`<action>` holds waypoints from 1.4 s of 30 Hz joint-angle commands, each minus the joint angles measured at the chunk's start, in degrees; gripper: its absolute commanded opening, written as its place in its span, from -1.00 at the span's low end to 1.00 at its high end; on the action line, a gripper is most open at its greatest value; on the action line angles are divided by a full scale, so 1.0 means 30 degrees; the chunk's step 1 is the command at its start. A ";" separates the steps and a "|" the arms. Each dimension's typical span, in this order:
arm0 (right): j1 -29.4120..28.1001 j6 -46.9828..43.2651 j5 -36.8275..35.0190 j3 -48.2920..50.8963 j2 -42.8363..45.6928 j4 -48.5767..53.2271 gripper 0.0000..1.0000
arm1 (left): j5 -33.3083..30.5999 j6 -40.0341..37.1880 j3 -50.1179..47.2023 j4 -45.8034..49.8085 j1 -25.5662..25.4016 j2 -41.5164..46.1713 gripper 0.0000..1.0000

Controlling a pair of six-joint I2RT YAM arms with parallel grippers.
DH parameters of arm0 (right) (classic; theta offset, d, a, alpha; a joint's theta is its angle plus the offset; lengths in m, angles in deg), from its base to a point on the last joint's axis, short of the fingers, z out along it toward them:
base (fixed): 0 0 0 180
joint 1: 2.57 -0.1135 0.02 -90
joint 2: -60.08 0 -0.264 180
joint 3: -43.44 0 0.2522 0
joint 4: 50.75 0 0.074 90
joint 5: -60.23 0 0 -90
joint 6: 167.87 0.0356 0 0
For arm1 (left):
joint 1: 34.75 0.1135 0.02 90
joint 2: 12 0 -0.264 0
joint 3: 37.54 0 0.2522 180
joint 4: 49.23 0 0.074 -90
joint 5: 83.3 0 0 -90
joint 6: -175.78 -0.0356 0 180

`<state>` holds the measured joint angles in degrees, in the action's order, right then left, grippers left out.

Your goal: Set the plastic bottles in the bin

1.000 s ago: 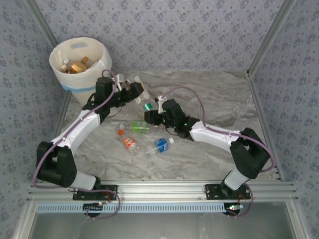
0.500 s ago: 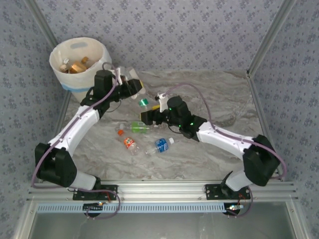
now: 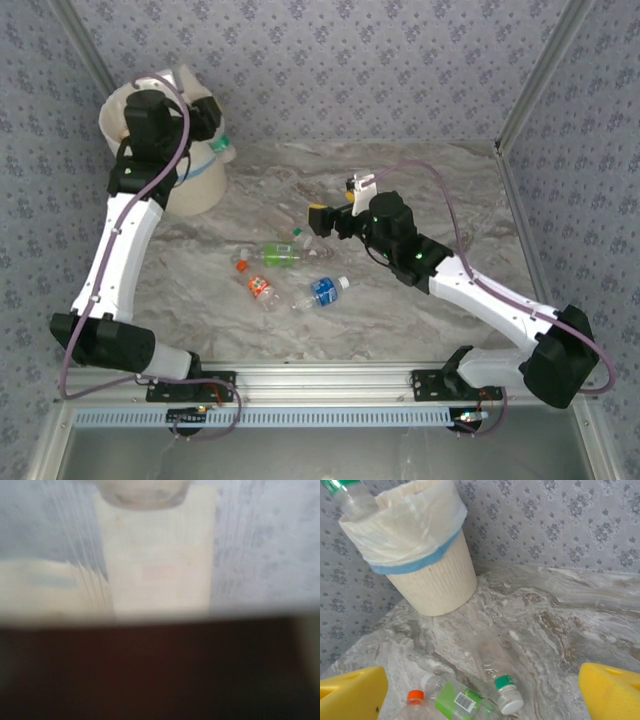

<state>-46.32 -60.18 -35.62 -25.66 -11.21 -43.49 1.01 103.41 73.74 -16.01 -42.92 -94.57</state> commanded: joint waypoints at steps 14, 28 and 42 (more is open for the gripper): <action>-0.0147 0.0716 -0.1769 0.0170 0.0063 0.0526 1.00 | 0.1694 0.5123 0.4115 0.0054 0.6734 -0.4743 0.07; -0.0410 0.1308 -0.2232 -0.0219 -0.0056 0.1371 1.00 | -0.0783 1.5667 0.5334 -0.2277 0.6474 -0.8958 0.07; -0.0824 0.1141 -0.3051 -0.0074 0.0207 0.1959 1.00 | -0.0546 1.6529 2.5673 0.9929 0.6062 -1.9243 0.93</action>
<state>-48.33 -57.32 -42.72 -25.52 -11.32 -38.40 -2.08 153.31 143.24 4.36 -24.56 -150.15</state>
